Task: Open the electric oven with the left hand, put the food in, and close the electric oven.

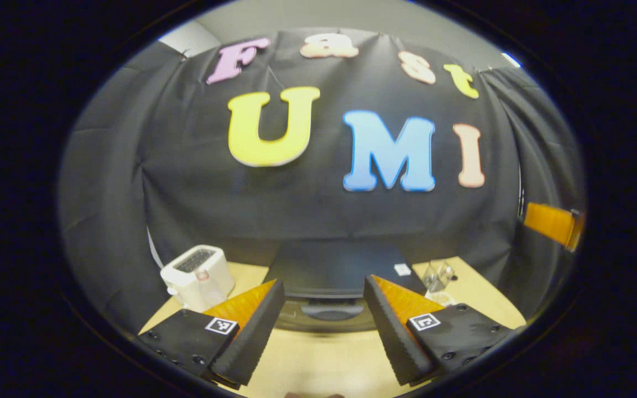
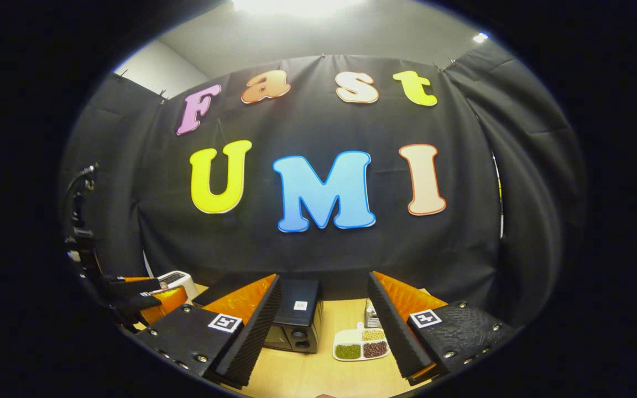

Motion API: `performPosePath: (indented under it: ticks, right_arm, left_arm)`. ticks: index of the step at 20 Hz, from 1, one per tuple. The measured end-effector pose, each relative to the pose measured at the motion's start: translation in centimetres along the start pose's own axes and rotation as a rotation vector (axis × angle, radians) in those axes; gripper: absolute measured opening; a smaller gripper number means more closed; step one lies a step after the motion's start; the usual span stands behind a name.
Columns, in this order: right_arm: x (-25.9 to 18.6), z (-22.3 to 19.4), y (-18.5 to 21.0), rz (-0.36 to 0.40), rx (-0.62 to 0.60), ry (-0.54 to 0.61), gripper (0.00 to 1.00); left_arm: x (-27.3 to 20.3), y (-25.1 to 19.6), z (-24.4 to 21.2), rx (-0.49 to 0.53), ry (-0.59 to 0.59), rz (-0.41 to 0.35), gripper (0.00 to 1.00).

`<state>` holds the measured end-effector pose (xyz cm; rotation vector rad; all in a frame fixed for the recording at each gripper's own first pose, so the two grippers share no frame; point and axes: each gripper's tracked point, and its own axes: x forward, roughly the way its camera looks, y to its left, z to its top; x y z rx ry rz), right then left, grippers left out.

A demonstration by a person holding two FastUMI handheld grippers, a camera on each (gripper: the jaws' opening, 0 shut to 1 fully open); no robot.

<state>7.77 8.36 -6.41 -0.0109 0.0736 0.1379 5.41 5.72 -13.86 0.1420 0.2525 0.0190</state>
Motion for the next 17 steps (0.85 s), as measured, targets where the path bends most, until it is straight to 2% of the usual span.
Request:
performPosePath:
  ticks: [5, 8, 10, 11, 14, 17]
  right_arm:
    - [-0.3, 1.5, 1.9, 0.079, 0.021, -0.018, 0.95]
    - [-1.2, 2.2, 2.3, 0.077, 0.026, -0.02, 0.95]
    - [-2.0, 3.1, 2.4, 0.053, 0.035, -0.033, 0.95]
    - [-2.3, 3.4, 2.3, 0.031, 0.031, -0.038, 0.95]
    - [-3.2, 3.7, 2.7, -0.005, 0.023, -0.042, 0.95]
    - [-3.6, 3.6, 1.9, -0.08, 0.032, -0.051, 0.95]
  left_arm:
    - [-4.4, -0.9, 6.8, -0.013, -0.112, 0.052, 1.0]
    - [-6.7, -1.4, 8.9, -0.012, -0.168, 0.043, 1.0]
    - [-7.2, -1.8, 8.6, -0.016, -0.164, 0.019, 1.0]
    - [-7.4, -1.9, 8.8, -0.015, -0.173, 0.006, 0.91]
    - [-7.9, -2.4, 9.2, -0.012, -0.186, -0.059, 0.91]
    - [-8.1, -2.9, 9.0, -0.011, -0.163, -0.115, 0.91]
